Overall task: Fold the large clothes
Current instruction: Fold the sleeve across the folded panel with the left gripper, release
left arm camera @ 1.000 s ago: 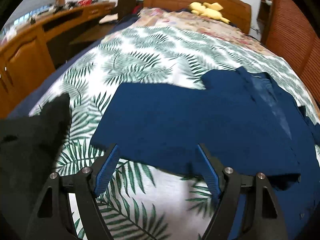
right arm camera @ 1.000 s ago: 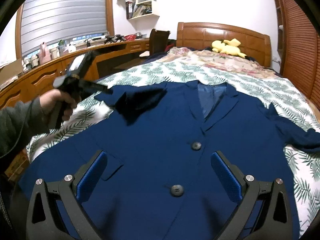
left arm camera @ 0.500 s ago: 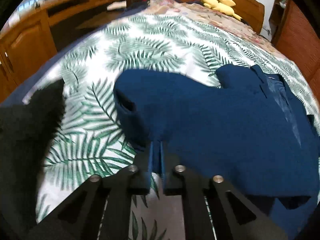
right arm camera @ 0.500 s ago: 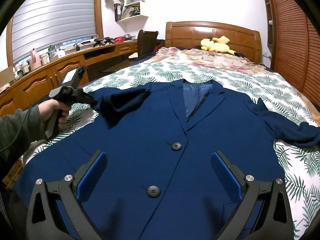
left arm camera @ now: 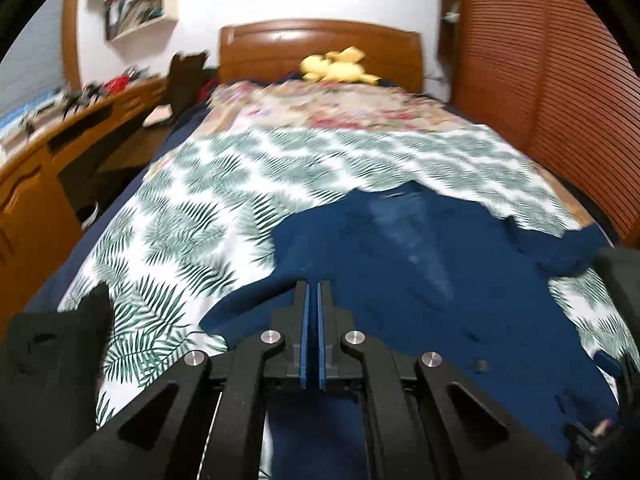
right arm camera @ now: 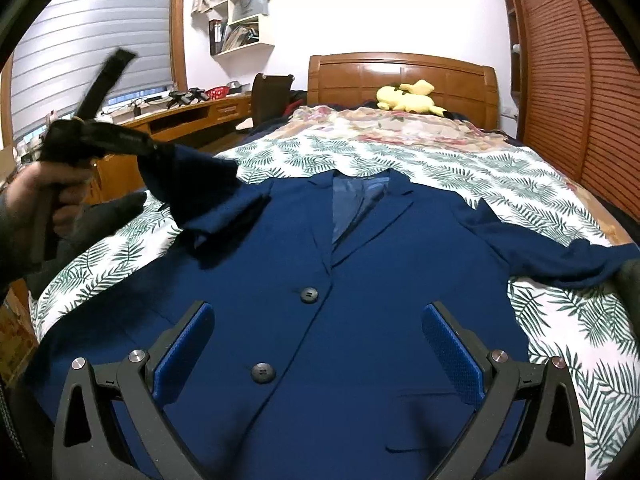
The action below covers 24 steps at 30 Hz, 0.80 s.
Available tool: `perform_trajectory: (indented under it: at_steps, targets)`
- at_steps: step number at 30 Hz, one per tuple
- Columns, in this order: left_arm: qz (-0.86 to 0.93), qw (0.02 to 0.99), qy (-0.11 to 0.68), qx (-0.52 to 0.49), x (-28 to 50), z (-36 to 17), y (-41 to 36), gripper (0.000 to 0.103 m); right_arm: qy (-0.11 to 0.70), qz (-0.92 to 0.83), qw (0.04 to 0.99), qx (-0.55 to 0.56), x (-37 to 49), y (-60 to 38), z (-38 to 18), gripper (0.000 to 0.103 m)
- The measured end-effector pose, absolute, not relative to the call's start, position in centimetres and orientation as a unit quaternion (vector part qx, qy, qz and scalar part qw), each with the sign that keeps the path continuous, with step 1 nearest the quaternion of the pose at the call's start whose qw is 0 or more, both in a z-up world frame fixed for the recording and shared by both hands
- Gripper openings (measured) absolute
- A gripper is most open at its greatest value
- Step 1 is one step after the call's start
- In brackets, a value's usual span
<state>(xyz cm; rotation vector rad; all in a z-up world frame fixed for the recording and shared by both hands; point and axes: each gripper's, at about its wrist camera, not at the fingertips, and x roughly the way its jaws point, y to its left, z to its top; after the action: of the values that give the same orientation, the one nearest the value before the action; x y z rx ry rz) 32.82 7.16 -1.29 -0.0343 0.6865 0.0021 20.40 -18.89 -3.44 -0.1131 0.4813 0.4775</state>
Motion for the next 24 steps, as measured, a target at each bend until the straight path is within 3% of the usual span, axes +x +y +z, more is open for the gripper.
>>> perform_trajectory:
  at_steps: [8,22,24]
  targets:
    - [-0.023,0.95,0.312,0.022,29.1,-0.6,2.2,0.004,0.229,0.227,0.945,-0.053,20.0,-19.0,-3.4,0.103]
    - [-0.041,0.952,0.301,0.03,25.3,-7.0,0.8,0.004,0.251,0.215,0.941,-0.07,21.5,-17.5,-5.0,0.103]
    - [-0.048,0.954,0.295,0.017,24.7,-7.3,1.1,0.018,0.254,0.212,0.941,-0.072,21.7,-17.5,-5.1,0.103]
